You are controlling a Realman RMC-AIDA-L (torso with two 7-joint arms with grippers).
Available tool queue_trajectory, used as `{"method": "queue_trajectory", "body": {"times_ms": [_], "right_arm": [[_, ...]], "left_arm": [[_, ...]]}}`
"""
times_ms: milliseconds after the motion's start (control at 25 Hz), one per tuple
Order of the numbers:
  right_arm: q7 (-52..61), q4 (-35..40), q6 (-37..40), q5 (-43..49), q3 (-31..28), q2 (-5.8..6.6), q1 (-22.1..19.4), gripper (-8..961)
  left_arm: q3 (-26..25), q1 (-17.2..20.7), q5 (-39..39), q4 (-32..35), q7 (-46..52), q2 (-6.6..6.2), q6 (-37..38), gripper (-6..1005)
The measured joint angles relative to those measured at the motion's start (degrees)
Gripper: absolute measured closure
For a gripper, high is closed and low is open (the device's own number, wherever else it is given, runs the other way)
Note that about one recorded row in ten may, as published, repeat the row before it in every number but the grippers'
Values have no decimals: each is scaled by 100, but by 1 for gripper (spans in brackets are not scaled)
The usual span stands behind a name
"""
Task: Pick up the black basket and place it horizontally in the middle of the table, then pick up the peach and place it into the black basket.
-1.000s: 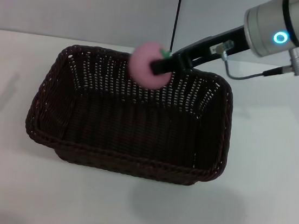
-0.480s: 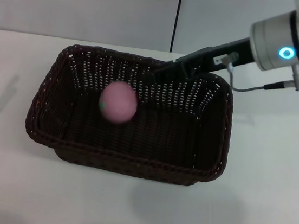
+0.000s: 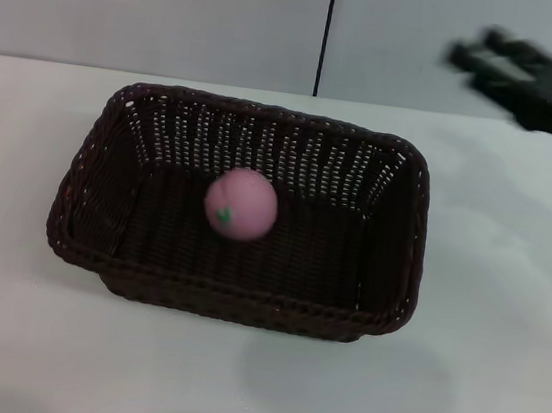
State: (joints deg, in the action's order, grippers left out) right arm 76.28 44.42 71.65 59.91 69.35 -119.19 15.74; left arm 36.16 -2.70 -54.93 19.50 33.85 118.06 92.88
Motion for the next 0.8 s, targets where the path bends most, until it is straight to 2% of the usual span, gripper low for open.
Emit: {"method": "queue_trajectory", "body": {"times_ms": [40, 80, 120, 240, 280, 320, 480, 800], "right_arm": [[0, 0, 0, 0, 0, 0, 0, 217], [-1419, -1035, 462, -1222, 0, -1, -61, 217], [-1419, -1035, 462, -1222, 0, -1, -61, 217], [-3363, -2630, 1474, -2756, 44, -29, 108, 217], [-4328, -3490, 2096, -3399, 47, -57, 296, 217], [-4328, -3490, 2096, -3399, 47, -57, 296, 217], [-5390, -4767, 2941, -3838, -218, -67, 662, 217], [-5417, -4757, 3186, -3857, -379, -70, 667, 217]], "left_arm": [[0, 0, 0, 0, 0, 0, 0, 394], [-157, -4, 0, -123, -186, 0, 52, 394], [-261, -4, 0, -192, -291, 2, 84, 394], [-468, -21, 0, -349, -425, 13, 164, 394], [-609, -66, 0, -471, -470, 17, 204, 394], [-609, -66, 0, -471, -470, 17, 204, 394], [-734, -193, 0, -777, -700, 20, 257, 394], [-1008, -337, 5, -1209, -921, 43, 492, 394]]}}
